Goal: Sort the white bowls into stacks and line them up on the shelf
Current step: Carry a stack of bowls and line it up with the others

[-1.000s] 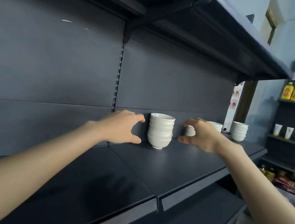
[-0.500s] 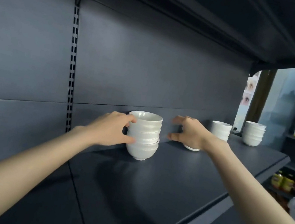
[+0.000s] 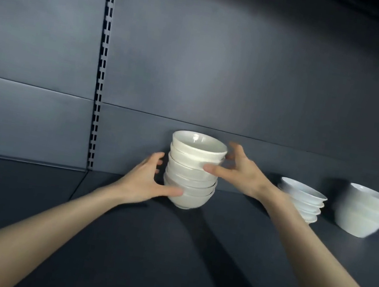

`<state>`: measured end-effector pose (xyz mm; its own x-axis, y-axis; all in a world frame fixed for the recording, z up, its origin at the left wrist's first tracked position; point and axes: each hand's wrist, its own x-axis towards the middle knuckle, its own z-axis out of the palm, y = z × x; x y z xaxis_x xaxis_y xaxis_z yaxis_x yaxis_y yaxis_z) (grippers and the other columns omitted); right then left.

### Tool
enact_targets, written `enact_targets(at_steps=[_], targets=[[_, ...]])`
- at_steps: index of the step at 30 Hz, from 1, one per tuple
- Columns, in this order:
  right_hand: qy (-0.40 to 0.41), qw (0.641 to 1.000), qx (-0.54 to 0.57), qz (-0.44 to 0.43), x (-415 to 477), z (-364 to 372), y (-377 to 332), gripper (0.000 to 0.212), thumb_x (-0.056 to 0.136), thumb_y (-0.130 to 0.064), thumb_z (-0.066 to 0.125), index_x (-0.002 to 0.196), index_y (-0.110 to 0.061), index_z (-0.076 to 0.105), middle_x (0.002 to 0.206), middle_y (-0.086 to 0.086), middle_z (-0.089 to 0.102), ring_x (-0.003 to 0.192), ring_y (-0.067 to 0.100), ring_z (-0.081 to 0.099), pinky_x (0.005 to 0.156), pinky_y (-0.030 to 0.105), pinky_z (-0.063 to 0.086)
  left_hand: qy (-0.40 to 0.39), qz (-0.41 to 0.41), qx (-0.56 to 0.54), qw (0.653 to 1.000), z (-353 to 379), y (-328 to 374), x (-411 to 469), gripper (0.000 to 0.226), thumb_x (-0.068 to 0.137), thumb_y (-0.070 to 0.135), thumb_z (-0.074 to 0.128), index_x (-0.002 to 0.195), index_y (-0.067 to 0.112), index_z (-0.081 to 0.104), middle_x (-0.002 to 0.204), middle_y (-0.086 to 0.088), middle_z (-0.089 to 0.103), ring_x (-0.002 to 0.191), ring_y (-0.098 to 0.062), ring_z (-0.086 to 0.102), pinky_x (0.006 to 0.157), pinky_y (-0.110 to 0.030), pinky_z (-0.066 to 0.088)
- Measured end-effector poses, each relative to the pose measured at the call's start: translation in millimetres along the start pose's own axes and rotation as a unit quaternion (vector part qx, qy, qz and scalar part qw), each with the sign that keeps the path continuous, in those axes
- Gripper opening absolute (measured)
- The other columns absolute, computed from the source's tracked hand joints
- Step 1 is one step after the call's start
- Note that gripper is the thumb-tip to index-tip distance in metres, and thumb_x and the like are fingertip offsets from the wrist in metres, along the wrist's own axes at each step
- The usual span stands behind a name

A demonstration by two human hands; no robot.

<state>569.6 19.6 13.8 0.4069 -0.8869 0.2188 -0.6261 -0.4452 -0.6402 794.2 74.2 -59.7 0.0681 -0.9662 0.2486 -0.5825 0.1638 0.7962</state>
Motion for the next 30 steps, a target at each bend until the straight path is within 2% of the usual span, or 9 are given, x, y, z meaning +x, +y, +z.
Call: enact_targets(at_steps=[3,6,10,12,15,19,22,27,30], targets=[[-0.017,0.997,0.072,-0.013,12,4,11,0.108,0.069,-0.056,0.075,0.15,-0.023,0.012,0.138,-0.007,0.044,0.129,0.013,0.045,0.101,0.026,0.036,0.004,-0.002,-0.048,0.999,10,-1,6,0.116,0.058,0.045,0.087,0.148,0.021,0.019,0.146,0.009,0.035,0.126,-0.007,0.042,0.1,-0.025,0.039],[-0.032,0.991,0.127,-0.022,19,12,20,0.11,0.059,-0.061,0.08,0.145,-0.027,0.021,0.132,-0.015,0.047,0.123,0.009,0.049,0.104,0.033,0.042,0.0,-0.003,-0.093,0.996,26,-3,10,0.111,0.055,0.047,0.088,0.144,0.028,0.024,0.14,0.016,0.04,0.124,-0.001,0.044,0.1,-0.022,0.041],[-0.036,0.985,0.168,-0.023,25,22,31,0.114,0.053,-0.06,0.083,0.143,-0.028,0.023,0.131,-0.016,0.049,0.12,0.008,0.052,0.1,0.043,0.049,0.021,0.009,-0.128,0.992,41,-7,16,0.079,0.063,0.031,0.088,0.124,0.031,0.038,0.123,0.017,0.055,0.105,0.011,0.054,0.085,-0.01,0.049],[-0.039,0.981,0.186,-0.026,27,26,35,0.111,0.058,-0.053,0.084,0.145,-0.028,0.021,0.13,-0.019,0.048,0.119,0.006,0.052,0.1,0.041,0.049,0.027,-0.003,-0.139,0.99,44,-8,17,0.078,0.065,0.029,0.087,0.125,0.028,0.037,0.118,0.02,0.054,0.103,0.011,0.054,0.08,-0.009,0.05],[-0.046,0.977,0.208,-0.032,28,31,40,0.107,0.063,-0.046,0.082,0.147,-0.025,0.02,0.129,-0.019,0.049,0.116,0.002,0.052,0.099,0.036,0.049,0.031,-0.004,-0.153,0.988,44,-9,18,0.086,0.057,0.038,0.085,0.127,0.028,0.036,0.116,0.022,0.052,0.103,0.01,0.053,0.071,-0.005,0.047],[-0.05,0.975,0.213,-0.036,30,32,44,0.116,0.052,-0.052,0.084,0.146,-0.023,0.022,0.13,-0.015,0.051,0.117,0.005,0.053,0.099,0.035,0.049,0.036,0.006,-0.157,0.987,45,-8,16,0.08,0.047,0.049,0.082,0.116,0.039,0.042,0.12,0.02,0.055,0.104,0.01,0.056,0.073,-0.005,0.047],[-0.043,0.975,0.214,-0.037,31,33,46,0.118,0.048,-0.055,0.085,0.145,-0.022,0.026,0.13,-0.013,0.054,0.117,0.007,0.055,0.1,0.038,0.049,0.035,0.019,-0.17,0.985,44,-8,16,0.067,0.053,0.039,0.085,0.107,0.043,0.047,0.114,0.018,0.061,0.098,0.012,0.06,0.075,-0.008,0.049],[-0.034,0.974,0.219,-0.038,33,34,50,0.116,0.045,-0.059,0.086,0.142,-0.024,0.032,0.129,-0.013,0.056,0.118,0.009,0.056,0.1,0.042,0.049,0.027,0.015,-0.175,0.984,39,-5,19,0.073,0.045,0.042,0.085,0.11,0.037,0.051,0.111,0.015,0.067,0.1,0.005,0.063,0.077,-0.012,0.051],[-0.027,0.974,0.22,-0.037,33,34,50,0.118,0.042,-0.062,0.086,0.141,-0.025,0.034,0.127,-0.014,0.058,0.117,0.01,0.057,0.098,0.043,0.05,0.018,0.012,-0.168,0.986,37,-4,20,0.07,0.051,0.031,0.09,0.11,0.036,0.052,0.11,0.016,0.067,0.1,0.005,0.063,0.076,-0.011,0.05]])
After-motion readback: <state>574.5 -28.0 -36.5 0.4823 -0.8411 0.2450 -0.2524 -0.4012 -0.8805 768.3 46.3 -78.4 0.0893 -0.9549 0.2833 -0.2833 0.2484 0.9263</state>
